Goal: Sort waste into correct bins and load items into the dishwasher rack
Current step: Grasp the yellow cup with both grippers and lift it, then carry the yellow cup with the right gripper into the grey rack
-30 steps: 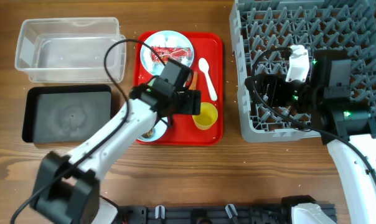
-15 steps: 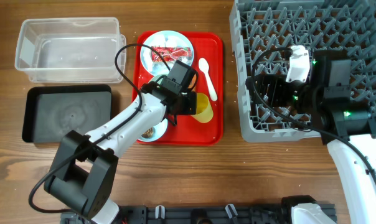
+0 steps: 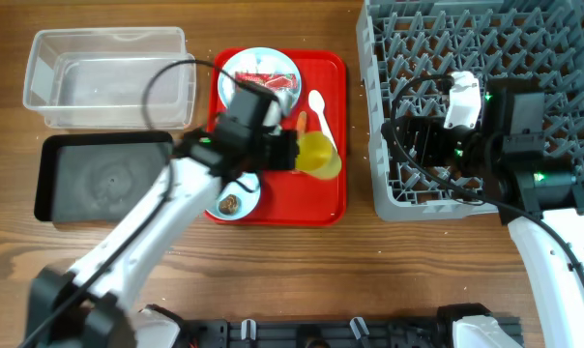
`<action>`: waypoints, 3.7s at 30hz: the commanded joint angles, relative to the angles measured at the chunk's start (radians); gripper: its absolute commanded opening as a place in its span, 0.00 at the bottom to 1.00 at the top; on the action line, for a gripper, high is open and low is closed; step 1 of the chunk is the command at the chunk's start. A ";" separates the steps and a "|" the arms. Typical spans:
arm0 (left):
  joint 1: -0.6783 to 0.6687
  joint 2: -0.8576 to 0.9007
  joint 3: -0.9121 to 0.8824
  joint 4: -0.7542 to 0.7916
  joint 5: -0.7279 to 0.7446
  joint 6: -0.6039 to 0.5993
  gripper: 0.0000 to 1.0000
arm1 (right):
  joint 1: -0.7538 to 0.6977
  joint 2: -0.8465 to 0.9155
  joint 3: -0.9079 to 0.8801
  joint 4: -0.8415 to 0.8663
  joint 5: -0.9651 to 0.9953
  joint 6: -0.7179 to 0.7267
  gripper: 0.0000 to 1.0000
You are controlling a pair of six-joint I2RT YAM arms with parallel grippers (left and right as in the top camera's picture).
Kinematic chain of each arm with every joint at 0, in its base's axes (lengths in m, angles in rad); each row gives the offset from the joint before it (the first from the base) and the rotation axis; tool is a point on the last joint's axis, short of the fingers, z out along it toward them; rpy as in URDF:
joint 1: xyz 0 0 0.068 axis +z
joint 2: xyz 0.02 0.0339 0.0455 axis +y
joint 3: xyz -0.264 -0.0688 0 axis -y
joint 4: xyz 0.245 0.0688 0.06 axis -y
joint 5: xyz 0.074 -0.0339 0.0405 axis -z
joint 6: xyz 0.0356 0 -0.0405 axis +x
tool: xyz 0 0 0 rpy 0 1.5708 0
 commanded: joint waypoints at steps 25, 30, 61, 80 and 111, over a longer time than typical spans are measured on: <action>0.407 -0.046 0.016 0.211 0.985 0.054 0.04 | 0.139 0.230 -0.033 0.614 -0.932 -0.021 0.99; 0.386 -0.046 0.016 0.247 0.986 0.053 0.04 | 0.195 0.230 -0.034 0.619 -0.854 -0.018 0.99; 0.336 -0.046 0.014 0.053 0.457 0.059 0.68 | 0.078 0.178 0.134 0.238 -0.256 0.081 0.50; 0.336 -0.046 0.012 -0.095 0.121 0.059 0.66 | 0.014 0.432 0.398 -0.488 0.457 0.031 0.45; 0.336 -0.046 0.012 -0.117 0.093 0.059 0.82 | -0.096 0.551 0.261 -0.475 0.383 0.085 0.92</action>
